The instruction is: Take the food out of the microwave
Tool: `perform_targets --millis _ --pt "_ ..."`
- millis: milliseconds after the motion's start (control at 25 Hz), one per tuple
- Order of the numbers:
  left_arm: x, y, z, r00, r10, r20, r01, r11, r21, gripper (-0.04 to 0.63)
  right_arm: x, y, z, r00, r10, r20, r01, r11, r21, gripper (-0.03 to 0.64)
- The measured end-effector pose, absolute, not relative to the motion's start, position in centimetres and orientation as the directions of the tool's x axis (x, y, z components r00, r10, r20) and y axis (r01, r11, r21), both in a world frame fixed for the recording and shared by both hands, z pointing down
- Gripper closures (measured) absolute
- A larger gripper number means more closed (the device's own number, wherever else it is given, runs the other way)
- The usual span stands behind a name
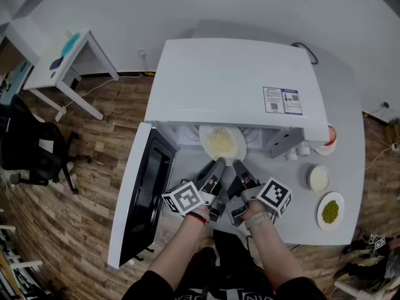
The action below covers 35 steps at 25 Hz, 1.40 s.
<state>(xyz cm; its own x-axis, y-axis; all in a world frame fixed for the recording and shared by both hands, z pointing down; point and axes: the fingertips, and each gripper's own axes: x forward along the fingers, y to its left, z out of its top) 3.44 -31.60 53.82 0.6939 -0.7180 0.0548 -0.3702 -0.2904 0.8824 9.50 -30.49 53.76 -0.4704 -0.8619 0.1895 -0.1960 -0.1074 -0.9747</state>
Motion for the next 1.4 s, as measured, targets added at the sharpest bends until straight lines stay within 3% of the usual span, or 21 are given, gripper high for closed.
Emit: perform_targets --millis 1400 --pt "3.5 -30.5 54.6 0.732 -0.68 0.042 -0.264 -0.226 0.937 0.541 10.9 -33.5 54.6 -0.46 -0.855 0.24 -0.331 -0.086 -0.94 0.568"
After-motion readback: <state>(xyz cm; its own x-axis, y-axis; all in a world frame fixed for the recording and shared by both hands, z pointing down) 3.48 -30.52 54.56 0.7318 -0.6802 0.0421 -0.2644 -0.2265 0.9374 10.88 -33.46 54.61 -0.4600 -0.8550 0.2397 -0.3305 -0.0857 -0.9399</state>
